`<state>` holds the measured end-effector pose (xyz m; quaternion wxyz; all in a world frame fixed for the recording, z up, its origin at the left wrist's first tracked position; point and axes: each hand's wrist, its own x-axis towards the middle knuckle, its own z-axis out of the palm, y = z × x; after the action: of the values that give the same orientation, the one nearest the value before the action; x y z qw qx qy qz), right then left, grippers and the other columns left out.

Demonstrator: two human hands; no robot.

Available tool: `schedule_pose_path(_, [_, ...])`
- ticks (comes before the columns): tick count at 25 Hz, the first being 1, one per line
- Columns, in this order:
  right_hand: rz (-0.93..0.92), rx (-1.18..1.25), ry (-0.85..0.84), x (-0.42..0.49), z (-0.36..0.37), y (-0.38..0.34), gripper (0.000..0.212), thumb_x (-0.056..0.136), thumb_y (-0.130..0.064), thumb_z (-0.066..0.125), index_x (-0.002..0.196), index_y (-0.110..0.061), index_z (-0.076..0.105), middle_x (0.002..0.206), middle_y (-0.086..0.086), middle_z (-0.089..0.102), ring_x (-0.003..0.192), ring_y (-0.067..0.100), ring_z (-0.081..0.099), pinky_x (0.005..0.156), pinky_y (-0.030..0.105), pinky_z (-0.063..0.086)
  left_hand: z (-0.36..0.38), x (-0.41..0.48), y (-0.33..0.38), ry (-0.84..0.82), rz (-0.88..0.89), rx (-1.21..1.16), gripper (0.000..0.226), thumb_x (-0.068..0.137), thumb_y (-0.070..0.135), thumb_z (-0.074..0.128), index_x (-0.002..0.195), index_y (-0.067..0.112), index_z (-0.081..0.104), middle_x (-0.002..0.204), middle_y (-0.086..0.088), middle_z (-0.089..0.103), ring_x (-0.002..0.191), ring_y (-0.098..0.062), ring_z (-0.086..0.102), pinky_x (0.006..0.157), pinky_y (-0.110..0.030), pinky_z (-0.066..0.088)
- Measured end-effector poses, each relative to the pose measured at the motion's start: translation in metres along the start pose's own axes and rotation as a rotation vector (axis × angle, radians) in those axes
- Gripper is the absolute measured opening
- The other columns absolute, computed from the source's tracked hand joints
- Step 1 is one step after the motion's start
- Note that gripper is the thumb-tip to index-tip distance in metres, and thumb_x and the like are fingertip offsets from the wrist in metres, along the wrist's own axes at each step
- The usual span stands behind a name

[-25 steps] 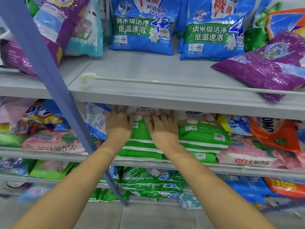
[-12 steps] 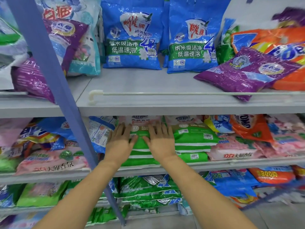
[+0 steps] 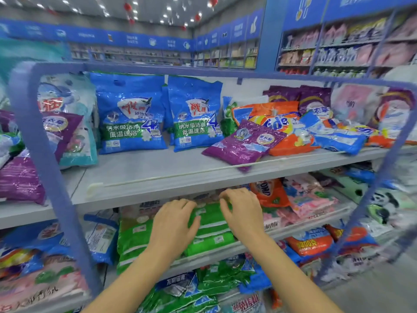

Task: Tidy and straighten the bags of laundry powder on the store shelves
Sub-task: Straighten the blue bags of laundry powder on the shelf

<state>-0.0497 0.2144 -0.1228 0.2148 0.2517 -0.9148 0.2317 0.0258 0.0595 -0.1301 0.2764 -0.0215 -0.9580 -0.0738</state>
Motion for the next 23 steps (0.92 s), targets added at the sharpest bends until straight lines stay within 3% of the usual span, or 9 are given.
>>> schedule_pose_path(5, [0.163,-0.009,0.106,0.006,-0.065,0.064,0.018,0.093,-0.028,0.049,0.094,-0.020,0.065,0.087,-0.003,0.064,0.090,0.017,0.054,0.084,0.031,0.039,-0.001,0.058,0.051,0.123,0.091,-0.112,0.024,0.065,0.023,0.081,0.084,0.018,0.068,0.075,0.004,0.067,0.065,-0.020,0.064,0.054,-0.030,0.052])
schedule_pose_path(11, [0.275,-0.026,0.204,0.025,-0.130,0.152,0.023,0.093,-0.027,0.051,0.109,-0.019,0.064,0.097,-0.001,0.067,0.097,0.017,0.057,0.089,0.033,0.042,0.025,0.126,0.121,0.176,0.197,-0.188,0.026,0.062,0.018,0.082,0.085,0.016,0.069,0.077,0.004,0.069,0.065,-0.020,0.066,0.055,-0.027,0.051])
schedule_pose_path(14, [0.283,-0.055,0.225,0.047,-0.155,0.214,0.024,0.094,-0.029,0.049,0.111,-0.019,0.063,0.101,0.000,0.066,0.099,0.019,0.057,0.090,0.035,0.042,0.053,0.171,0.163,0.242,0.222,-0.188,0.020,0.069,0.027,0.070,0.087,0.017,0.068,0.080,0.004,0.069,0.067,-0.020,0.067,0.057,-0.029,0.052])
schedule_pose_path(17, [0.275,-0.127,0.212,0.084,-0.174,0.281,0.028,0.094,-0.030,0.048,0.115,-0.017,0.061,0.110,0.001,0.066,0.105,0.021,0.056,0.090,0.036,0.042,0.082,0.219,0.206,0.294,0.193,-0.206,0.025,0.072,0.033,0.058,0.088,0.016,0.068,0.082,0.003,0.069,0.072,-0.021,0.067,0.061,-0.033,0.054])
schedule_pose_path(23, [0.218,-0.281,-0.032,0.177,-0.168,0.388,0.043,0.094,-0.040,0.046,0.128,-0.016,0.049,0.126,0.006,0.057,0.119,0.025,0.049,0.092,0.036,0.041,0.139,0.315,0.255,0.326,0.102,-0.032,0.039,0.061,0.023,0.083,0.095,0.012,0.069,0.097,-0.007,0.070,0.089,-0.029,0.066,0.079,-0.041,0.053])
